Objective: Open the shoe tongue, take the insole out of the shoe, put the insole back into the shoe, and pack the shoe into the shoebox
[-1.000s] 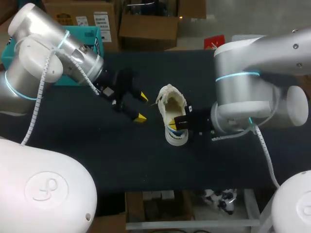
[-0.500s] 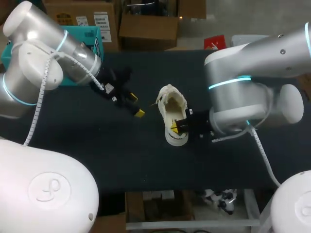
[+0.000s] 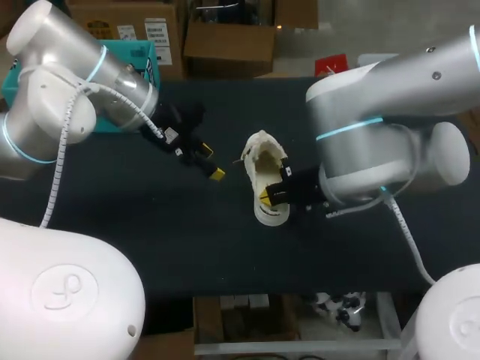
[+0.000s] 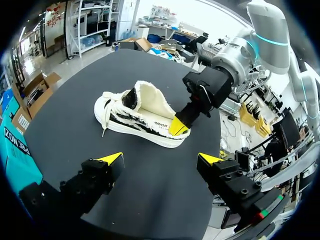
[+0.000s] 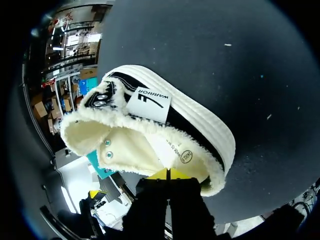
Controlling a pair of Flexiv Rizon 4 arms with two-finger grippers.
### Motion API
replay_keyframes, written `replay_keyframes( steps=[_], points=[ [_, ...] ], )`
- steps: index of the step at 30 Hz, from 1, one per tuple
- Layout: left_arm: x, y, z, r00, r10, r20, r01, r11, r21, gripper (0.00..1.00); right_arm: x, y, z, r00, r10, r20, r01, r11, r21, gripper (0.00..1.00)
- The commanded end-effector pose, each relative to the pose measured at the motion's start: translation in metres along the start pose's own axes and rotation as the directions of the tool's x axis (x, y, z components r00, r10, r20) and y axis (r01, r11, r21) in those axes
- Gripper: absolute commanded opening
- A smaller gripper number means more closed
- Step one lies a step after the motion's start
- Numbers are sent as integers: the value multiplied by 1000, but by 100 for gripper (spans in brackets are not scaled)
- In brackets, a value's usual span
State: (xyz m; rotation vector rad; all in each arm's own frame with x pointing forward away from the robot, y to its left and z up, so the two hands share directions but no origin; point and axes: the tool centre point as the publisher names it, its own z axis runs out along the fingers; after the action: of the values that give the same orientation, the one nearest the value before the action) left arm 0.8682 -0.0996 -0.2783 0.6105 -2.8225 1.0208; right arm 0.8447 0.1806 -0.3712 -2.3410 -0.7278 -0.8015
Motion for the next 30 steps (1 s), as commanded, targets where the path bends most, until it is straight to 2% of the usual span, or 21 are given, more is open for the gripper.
replay_keyframes(
  steps=[1,4,5,6,7,8,18,21,22,24,25,27,28,29,30],
  points=[
    [2,-1,1,1000,-11,7,11,1000,-9,100,1,9,-35,1000,-21,-20,22,998,59,0],
    [9,-2,2,997,-68,25,69,998,-13,100,3,14,-45,998,-45,-34,49,992,120,0],
    [11,-3,2,994,-103,48,103,995,-11,100,4,16,-48,998,-56,-42,62,986,154,13],
    [12,-4,2,989,-123,87,126,992,-26,100,6,19,-51,996,-68,-62,80,974,211,39],
    [12,-4,2,989,-123,87,126,992,-26,100,7,21,-55,995,-69,-75,85,965,250,100],
    [12,-4,2,989,-123,87,126,992,-26,100,9,24,-59,994,-57,-92,82,949,306,100],
    [12,-4,2,989,-123,87,126,992,-26,100,9,24,-59,994,-57,-92,82,949,306,100],
    [16,-3,14,977,-192,97,199,978,-60,100,1,49,-71,989,-82,-126,127,901,415,100],
    [17,-3,17,972,-213,100,221,973,-70,100,1,54,-76,994,-55,-96,87,924,372,100],
    [17,-4,24,952,-281,121,291,954,-77,100,4,59,-87,991,-98,-86,126,895,428,100],
    [16,-5,28,941,-312,132,324,942,-84,100,6,61,-93,992,-93,-83,119,904,411,100],
    [16,-6,34,906,-388,171,405,911,-75,100,10,66,-102,984,-163,-77,180,866,466,100],
    [16,-8,35,887,-425,178,443,893,-76,100,11,66,-104,985,-163,-58,171,874,454,100],
    [16,-10,36,858,-451,247,481,873,-77,100,15,66,-106,978,-207,-30,196,855,481,100],
    [16,-10,36,858,-451,247,481,873,-77,100,18,65,-107,971,-238,-16,212,828,519,100]
  ],
)
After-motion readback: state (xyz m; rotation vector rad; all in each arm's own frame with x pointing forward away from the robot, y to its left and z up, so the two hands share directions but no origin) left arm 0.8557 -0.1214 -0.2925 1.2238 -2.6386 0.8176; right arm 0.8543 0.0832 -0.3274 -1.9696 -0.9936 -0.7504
